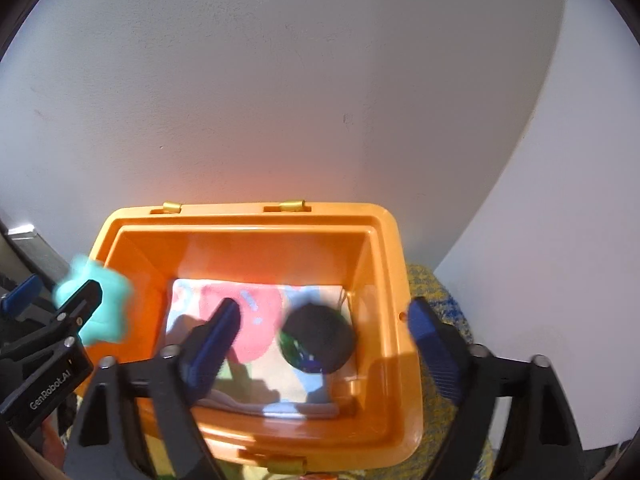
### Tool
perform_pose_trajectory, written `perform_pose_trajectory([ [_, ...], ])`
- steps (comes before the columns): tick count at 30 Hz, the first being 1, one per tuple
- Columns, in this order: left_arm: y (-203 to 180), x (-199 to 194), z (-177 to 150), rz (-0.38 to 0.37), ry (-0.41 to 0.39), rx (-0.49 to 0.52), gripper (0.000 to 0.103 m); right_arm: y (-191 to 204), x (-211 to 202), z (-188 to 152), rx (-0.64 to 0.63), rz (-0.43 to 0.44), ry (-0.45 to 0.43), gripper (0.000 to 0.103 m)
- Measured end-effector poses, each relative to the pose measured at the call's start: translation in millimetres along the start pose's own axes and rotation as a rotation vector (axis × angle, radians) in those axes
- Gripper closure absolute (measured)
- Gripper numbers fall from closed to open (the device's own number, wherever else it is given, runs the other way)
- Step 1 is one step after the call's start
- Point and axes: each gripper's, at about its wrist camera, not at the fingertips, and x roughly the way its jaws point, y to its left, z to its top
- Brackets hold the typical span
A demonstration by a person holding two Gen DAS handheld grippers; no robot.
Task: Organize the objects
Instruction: 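Carry the star plush and ball into the orange crate and open both grippers, then withdraw both grippers from the crate back toward the remaining toys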
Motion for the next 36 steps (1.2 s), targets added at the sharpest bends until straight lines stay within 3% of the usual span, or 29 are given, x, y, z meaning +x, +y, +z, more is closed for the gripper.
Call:
perform_pose_trajectory([
  [3, -1.8, -0.7, -1.7, 0.0, 0.004, 0.009, 0.006, 2.3, -0.6, -2.4, -0.008, -0.006, 0.004, 0.011],
  [16, 6.1, -31.1, -6.0, -0.002, -0.031, 0.024, 0.004, -3.3, -19.7, -14.8, 0.04, -0.018, 0.003, 0.011],
  [36, 8.1, -110.6, -45.7, -0.032, -0.087, 0.043, 0.001, -19.5, -101.0, -53.5, 0.07, -0.018, -0.043, 0.011],
])
